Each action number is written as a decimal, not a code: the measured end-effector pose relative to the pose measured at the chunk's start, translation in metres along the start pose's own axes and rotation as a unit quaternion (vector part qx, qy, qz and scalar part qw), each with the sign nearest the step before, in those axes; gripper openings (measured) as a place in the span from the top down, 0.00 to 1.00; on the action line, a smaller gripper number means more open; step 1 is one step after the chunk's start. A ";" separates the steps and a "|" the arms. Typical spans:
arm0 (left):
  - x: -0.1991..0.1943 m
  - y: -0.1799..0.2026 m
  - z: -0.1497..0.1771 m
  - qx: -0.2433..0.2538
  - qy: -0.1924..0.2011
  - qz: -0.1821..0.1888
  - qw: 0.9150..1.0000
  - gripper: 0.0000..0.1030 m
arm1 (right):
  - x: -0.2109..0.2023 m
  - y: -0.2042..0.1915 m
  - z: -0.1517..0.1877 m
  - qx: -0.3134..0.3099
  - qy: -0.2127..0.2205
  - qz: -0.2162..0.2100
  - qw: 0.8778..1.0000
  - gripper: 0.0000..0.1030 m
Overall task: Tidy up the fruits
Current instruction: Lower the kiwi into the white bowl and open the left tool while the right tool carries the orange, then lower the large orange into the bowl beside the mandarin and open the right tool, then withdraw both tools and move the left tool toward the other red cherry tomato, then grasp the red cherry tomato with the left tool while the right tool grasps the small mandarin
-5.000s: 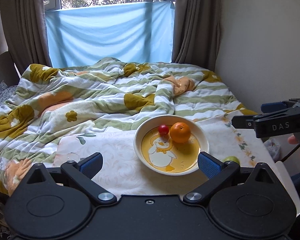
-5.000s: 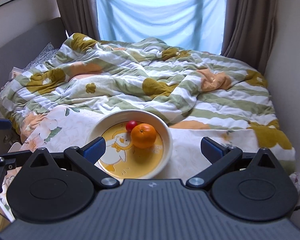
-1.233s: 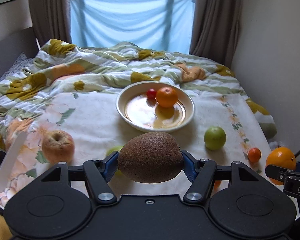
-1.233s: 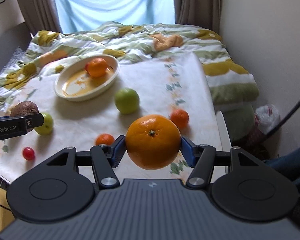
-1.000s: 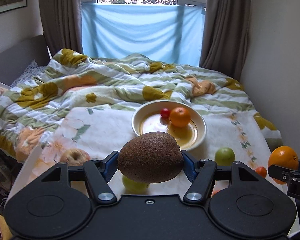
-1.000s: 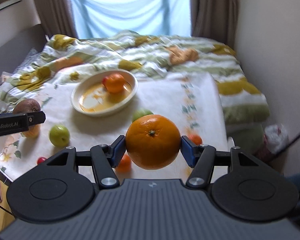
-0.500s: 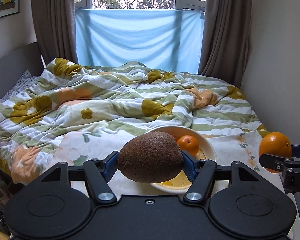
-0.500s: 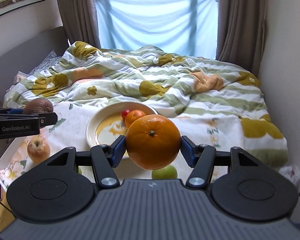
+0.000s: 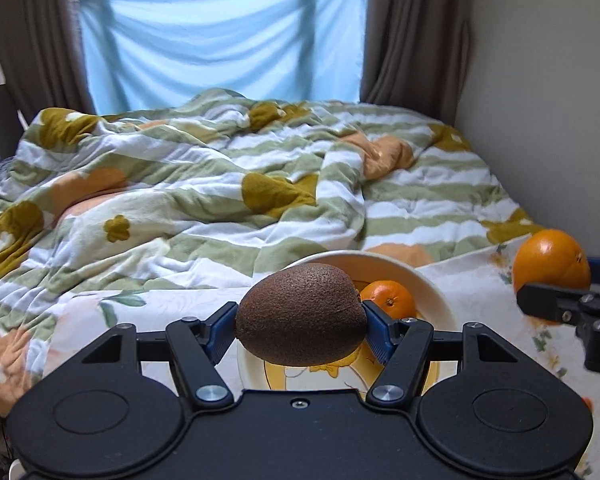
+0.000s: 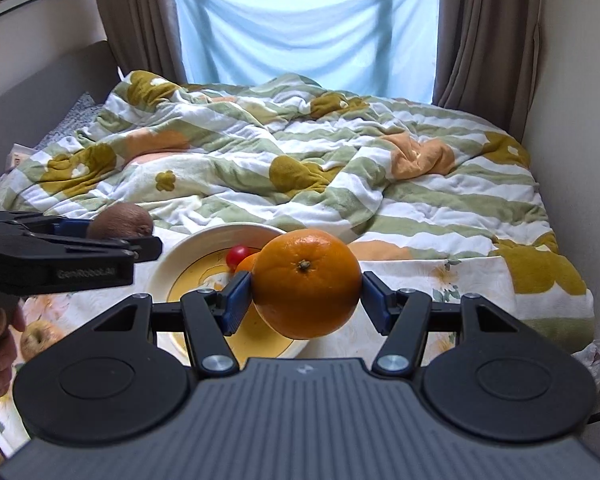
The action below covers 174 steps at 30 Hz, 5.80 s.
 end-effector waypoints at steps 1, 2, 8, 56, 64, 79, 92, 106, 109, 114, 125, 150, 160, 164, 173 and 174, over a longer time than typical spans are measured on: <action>0.009 0.000 0.000 0.008 -0.006 0.002 1.000 0.32 | 0.005 0.002 -0.001 0.003 -0.003 0.002 1.000 0.28; 0.017 0.000 0.000 0.015 -0.011 0.005 1.000 0.32 | 0.010 0.003 -0.002 0.006 -0.006 0.005 1.000 0.28; 0.056 0.000 0.004 0.069 -0.029 0.017 0.997 0.32 | 0.040 0.008 -0.005 0.022 -0.029 0.019 0.999 0.28; 0.003 -0.022 0.034 0.075 -0.032 -0.020 0.996 0.01 | 0.090 -0.024 0.025 -0.032 -0.095 -0.030 0.995 0.28; -0.003 -0.033 0.049 0.045 -0.045 -0.025 0.998 0.01 | 0.104 -0.035 0.039 -0.047 -0.110 -0.040 0.992 0.27; -0.032 -0.026 0.059 0.025 -0.030 -0.027 0.999 0.01 | 0.069 -0.027 0.025 -0.054 -0.041 -0.022 0.997 0.00; -0.094 -0.018 0.062 -0.004 0.018 -0.044 0.999 0.01 | 0.000 -0.018 0.024 -0.042 -0.006 -0.024 0.999 0.00; -0.166 -0.006 0.095 -0.032 0.060 -0.066 0.996 0.01 | -0.086 -0.018 0.048 -0.048 0.031 -0.027 0.998 0.00; -0.173 -0.004 0.105 -0.033 0.060 -0.071 0.995 0.01 | -0.098 -0.020 0.054 -0.052 0.036 -0.029 0.998 0.00; -0.179 -0.004 0.123 -0.038 0.054 -0.074 0.995 0.01 | -0.112 -0.022 0.067 -0.051 0.039 -0.035 0.997 0.00; -0.162 -0.005 0.171 -0.059 0.012 -0.070 0.996 0.02 | -0.110 -0.023 0.113 -0.041 0.009 -0.026 0.999 0.00; -0.088 0.005 0.233 -0.068 -0.024 -0.079 0.994 0.52 | -0.041 -0.024 0.201 -0.034 -0.053 -0.011 0.998 0.00; -0.087 0.006 0.231 -0.055 -0.029 -0.080 0.995 0.64 | -0.026 -0.025 0.201 -0.028 -0.065 -0.020 0.997 0.18; -0.088 0.005 0.231 -0.057 -0.029 -0.080 0.995 0.64 | -0.023 -0.024 0.200 -0.022 -0.066 -0.022 0.997 0.23; -0.090 0.006 0.233 -0.063 -0.029 -0.078 0.995 0.64 | -0.015 -0.026 0.199 -0.016 -0.070 -0.019 0.997 0.49; -0.091 0.006 0.233 -0.064 -0.029 -0.078 0.994 0.65 | -0.014 -0.026 0.199 -0.016 -0.072 -0.020 0.997 0.49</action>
Point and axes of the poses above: each gripper's, at about its wrist camera, not at the fingertips, and x roughly the way its jaws point, y to its right, z to its underside, the point moved 7 cm from there along x, roughly the way its jaws point
